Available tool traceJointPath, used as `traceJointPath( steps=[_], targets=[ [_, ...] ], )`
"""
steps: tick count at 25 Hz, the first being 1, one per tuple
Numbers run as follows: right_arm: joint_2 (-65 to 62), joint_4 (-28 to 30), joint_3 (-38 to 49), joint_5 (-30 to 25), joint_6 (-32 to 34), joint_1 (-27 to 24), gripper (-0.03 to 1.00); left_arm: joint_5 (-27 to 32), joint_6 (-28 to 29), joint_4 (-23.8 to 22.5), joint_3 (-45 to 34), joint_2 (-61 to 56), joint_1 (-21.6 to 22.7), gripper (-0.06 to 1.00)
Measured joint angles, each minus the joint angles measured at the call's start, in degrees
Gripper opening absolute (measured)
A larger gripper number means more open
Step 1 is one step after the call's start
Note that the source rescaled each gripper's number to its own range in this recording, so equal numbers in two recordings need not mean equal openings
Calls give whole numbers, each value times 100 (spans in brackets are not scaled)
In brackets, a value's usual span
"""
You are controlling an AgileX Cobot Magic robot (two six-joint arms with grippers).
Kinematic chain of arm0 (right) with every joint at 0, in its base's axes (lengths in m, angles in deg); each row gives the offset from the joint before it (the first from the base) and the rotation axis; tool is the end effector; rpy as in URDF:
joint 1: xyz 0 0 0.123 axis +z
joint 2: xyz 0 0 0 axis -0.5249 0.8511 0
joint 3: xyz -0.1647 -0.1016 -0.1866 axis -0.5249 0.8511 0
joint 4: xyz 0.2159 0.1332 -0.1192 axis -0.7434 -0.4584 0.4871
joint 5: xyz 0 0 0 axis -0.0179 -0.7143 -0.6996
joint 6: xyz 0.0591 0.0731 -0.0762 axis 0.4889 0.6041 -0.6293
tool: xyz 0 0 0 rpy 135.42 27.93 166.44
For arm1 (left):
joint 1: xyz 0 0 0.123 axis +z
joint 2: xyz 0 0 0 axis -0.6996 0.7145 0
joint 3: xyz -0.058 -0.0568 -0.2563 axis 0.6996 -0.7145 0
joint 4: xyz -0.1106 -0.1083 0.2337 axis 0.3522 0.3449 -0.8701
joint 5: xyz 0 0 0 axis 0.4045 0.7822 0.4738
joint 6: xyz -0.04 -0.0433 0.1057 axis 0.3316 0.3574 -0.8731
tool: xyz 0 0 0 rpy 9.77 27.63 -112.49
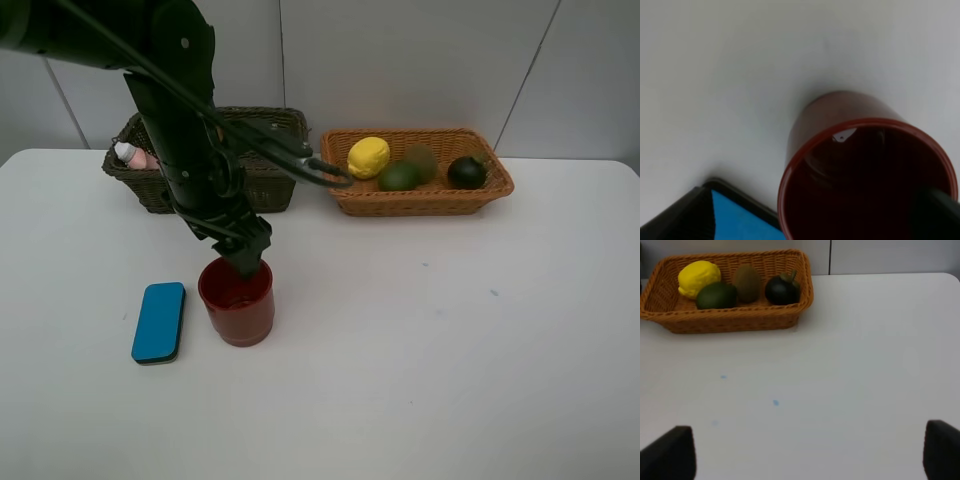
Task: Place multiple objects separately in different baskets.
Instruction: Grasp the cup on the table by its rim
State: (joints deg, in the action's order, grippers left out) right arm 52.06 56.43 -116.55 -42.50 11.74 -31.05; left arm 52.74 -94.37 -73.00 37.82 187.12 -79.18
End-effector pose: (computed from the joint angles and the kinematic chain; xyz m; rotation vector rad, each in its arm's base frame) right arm 0.0595 -0.0053 0.2857 0.0017 2.0223 -0.0543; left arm 0.3091 -0.2167 0.1250 1.1133 2.8294 -0.0581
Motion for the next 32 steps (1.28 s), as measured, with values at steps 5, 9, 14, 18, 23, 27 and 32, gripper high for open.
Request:
traceJointPath(
  steps=[5,9,14,18,23,27,32],
  targets=[
    [0,0,0,0,0,0,100,-296,0,-98,-249,5,0,99],
    [0,0,0,0,0,0,100,-384,0,-98,-256,175,0,99],
    [0,0,0,0,0,0,100,-505,0,-130,-256,564,0,99],
    [0,0,0,0,0,0,100,-519,102,-130,-270,746,0,97],
    [0,0,0,0,0,0,100,-519,469,-130,-277,747,0,40],
    [0,0,0,0,0,0,100,-519,547,-147,-277,747,0,0],
    [0,0,0,0,0,0,100,-519,556,-147,-277,747,0,0]
  ],
)
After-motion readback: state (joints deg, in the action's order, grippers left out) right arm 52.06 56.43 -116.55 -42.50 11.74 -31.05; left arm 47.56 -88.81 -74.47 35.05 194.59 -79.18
